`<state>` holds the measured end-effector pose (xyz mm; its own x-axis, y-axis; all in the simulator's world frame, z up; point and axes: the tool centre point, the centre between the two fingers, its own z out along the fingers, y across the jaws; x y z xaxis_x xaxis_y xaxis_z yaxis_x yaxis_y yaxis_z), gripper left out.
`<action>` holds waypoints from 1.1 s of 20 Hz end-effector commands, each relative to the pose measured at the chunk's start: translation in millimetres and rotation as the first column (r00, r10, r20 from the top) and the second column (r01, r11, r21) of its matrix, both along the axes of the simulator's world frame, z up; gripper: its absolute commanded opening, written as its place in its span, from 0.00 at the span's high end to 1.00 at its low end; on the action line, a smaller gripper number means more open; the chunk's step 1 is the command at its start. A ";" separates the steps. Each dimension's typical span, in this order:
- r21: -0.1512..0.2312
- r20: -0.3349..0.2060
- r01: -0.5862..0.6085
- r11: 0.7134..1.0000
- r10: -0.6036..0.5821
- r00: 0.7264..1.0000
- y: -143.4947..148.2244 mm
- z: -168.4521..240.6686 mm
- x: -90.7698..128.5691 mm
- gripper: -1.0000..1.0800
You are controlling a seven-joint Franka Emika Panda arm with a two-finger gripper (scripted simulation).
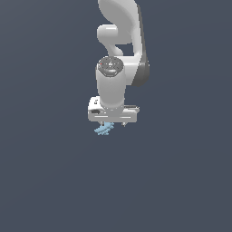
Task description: Pick up the object and move it to a goal position.
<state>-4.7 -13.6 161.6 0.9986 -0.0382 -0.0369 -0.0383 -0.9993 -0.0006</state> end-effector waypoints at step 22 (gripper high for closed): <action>-0.009 -0.002 0.061 0.998 -0.062 0.998 -0.3 -11.7 -8.0 0.04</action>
<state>-10.3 -11.7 153.5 0.9962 -0.0764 -0.0405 -0.0762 -0.9971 0.0085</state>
